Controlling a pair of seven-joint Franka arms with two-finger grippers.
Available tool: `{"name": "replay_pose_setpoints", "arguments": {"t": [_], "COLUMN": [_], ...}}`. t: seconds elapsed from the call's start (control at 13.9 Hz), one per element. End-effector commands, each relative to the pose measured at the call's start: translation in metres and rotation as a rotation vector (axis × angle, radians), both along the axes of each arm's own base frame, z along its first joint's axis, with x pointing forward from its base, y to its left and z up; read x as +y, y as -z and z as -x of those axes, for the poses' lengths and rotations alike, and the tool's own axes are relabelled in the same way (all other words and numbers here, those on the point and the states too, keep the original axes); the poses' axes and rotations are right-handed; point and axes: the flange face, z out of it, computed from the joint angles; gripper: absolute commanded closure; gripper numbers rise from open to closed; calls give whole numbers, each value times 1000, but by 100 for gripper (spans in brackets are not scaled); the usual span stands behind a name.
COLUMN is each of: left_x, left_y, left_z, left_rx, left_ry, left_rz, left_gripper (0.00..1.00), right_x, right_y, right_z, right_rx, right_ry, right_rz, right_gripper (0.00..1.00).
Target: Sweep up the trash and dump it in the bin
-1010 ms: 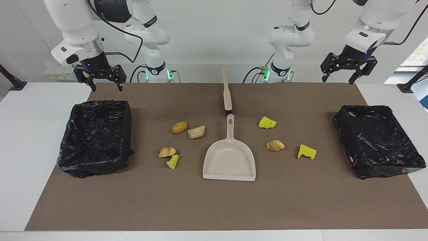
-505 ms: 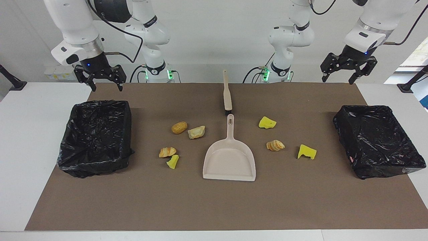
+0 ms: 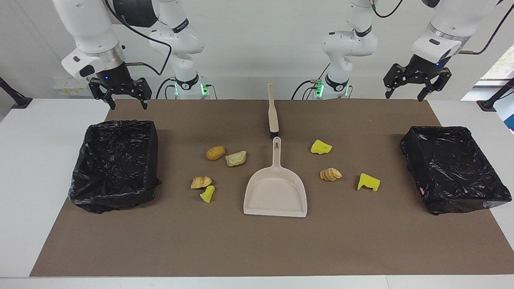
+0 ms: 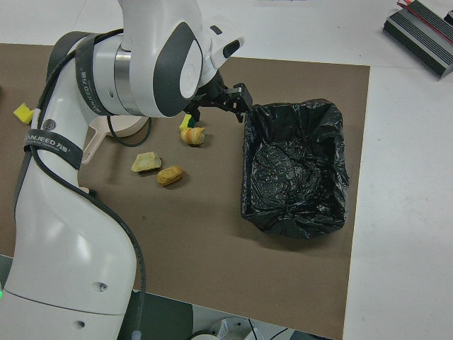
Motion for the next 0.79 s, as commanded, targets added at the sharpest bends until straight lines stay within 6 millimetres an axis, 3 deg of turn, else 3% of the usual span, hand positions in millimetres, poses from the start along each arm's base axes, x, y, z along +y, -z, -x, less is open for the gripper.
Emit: {"name": "replay_pose_setpoints", "arguments": {"t": [0.0, 0.72], "left_x": [0, -7], "left_y": [0, 0], "left_z": [5, 7], "left_rx": [-16, -13], "left_ry": [5, 16], "left_rz": [-1, 2], "left_gripper": [0, 0], "right_x": [0, 1], "right_y": [-2, -2], "right_z": [2, 2], "right_rx": [-10, -10], "right_ry": [20, 18], "right_rz": [-8, -8], "right_gripper": [0, 0]}}
